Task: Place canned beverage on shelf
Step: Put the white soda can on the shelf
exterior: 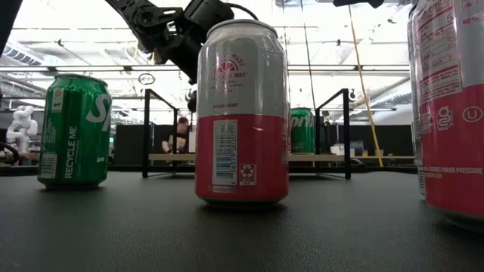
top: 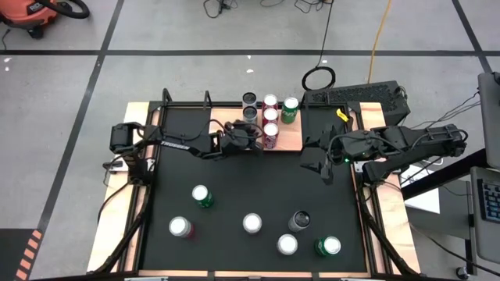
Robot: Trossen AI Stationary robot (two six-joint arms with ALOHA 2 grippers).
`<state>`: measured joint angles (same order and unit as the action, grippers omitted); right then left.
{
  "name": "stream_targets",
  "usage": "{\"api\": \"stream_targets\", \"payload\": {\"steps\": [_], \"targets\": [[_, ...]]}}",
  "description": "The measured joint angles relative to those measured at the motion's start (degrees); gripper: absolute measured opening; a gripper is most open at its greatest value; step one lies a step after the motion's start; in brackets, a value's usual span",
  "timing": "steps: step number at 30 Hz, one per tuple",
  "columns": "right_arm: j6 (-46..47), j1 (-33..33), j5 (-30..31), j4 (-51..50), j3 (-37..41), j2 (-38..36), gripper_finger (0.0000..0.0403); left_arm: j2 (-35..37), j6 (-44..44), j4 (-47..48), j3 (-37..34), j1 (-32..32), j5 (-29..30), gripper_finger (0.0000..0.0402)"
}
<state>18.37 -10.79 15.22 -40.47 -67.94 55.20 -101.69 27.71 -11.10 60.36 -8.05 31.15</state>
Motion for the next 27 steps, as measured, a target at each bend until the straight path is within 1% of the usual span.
{"api": "stream_targets", "payload": {"steps": [2,16,20,23,25,27], "targets": [[0.00,0.00,-0.01,-0.02,0.00,0.00,0.0313,0.00,0.02,-0.08,0.00,-0.17,0.75,0.0072],[-1.27,0.00,0.00,-0.07,0.00,0.00,0.0313,0.00,-0.22,-0.09,0.00,-2.12,0.81,0.0072],[-1.31,0.00,0.00,-0.07,0.00,0.00,0.0313,0.00,-2.84,-0.43,0.00,-2.12,0.81,0.0072],[-1.51,0.00,0.00,-0.09,0.00,0.00,0.0313,0.00,-3.07,-0.40,0.00,-2.12,0.81,0.0072],[-1.51,0.00,0.00,-0.09,0.00,0.00,0.0313,0.00,-3.02,-0.40,0.00,-2.10,0.38,0.0072],[-1.50,0.00,-0.02,-0.09,0.00,0.00,0.0313,0.19,-2.78,-0.19,0.00,-1.69,-1.49,0.0072]]}}
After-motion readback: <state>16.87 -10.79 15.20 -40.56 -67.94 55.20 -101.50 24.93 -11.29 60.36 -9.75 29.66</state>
